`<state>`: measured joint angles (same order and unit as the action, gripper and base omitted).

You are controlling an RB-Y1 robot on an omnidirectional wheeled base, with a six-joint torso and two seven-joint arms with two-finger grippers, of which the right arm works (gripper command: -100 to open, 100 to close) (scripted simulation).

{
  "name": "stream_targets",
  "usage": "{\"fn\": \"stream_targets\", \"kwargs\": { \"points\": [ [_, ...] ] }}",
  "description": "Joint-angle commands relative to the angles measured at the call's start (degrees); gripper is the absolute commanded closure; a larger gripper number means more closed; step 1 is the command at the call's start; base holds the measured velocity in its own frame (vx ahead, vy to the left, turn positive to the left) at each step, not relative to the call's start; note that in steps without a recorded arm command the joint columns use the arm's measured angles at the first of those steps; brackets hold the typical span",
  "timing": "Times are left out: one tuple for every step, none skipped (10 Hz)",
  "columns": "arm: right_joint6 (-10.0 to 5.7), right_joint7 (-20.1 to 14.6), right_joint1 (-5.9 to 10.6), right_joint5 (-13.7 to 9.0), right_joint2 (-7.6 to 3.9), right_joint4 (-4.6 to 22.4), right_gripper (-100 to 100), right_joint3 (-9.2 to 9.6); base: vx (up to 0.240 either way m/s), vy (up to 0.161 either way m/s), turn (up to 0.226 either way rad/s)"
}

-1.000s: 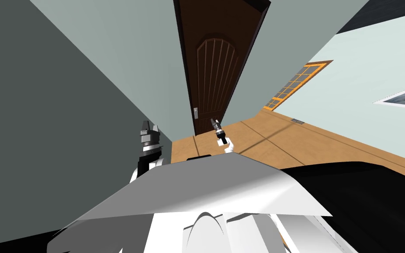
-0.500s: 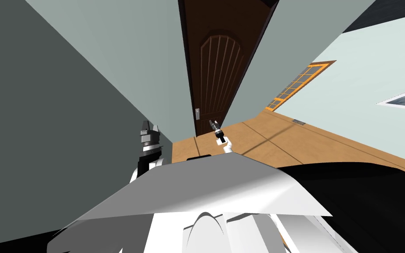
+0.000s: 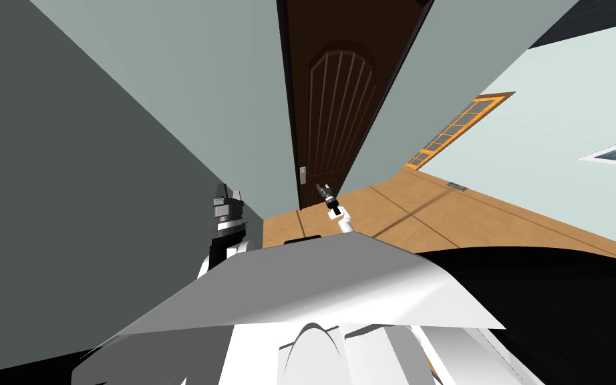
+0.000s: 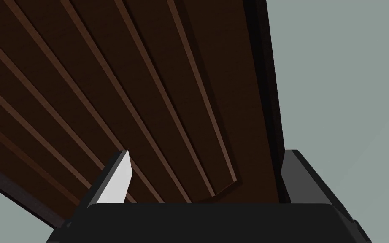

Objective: Pull the door open

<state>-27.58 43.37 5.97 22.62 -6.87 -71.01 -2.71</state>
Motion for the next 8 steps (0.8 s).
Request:
{"fn": "stream_targets", "kwargs": {
  "points": [
    [0.15, 1.65, 1.45, 0.67, -0.16, 2.44, -100, -0.16, 0.107, 0.041, -0.003],
    [0.22, 2.56, 2.26, 1.07, -0.23, 3.84, -100, -0.26, 0.092, 0.043, 0.0],
    [0.28, 3.47, 3.06, 1.46, -0.3, 5.24, -100, -0.35, 0.09, 0.052, -0.002],
    [0.35, 4.38, 3.87, 1.85, -0.36, 6.64, -100, -0.44, 0.108, 0.071, -0.002],
    [0.41, 5.22, 4.61, 2.21, -0.42, 7.93, -100, -0.53, 0.103, 0.069, -0.003],
    [0.47, 6.0, 5.3, 2.55, -0.47, 9.13, -100, -0.61, 0.099, 0.048, -0.003],
    [0.53, 6.78, 5.99, 2.88, -0.53, 10.34, -100, -0.69, 0.091, 0.037, 0.0],
    [0.59, 7.57, 6.69, 3.22, -0.58, 11.55, -100, -0.77, 0.092, 0.031, -0.002]
  ]
}}
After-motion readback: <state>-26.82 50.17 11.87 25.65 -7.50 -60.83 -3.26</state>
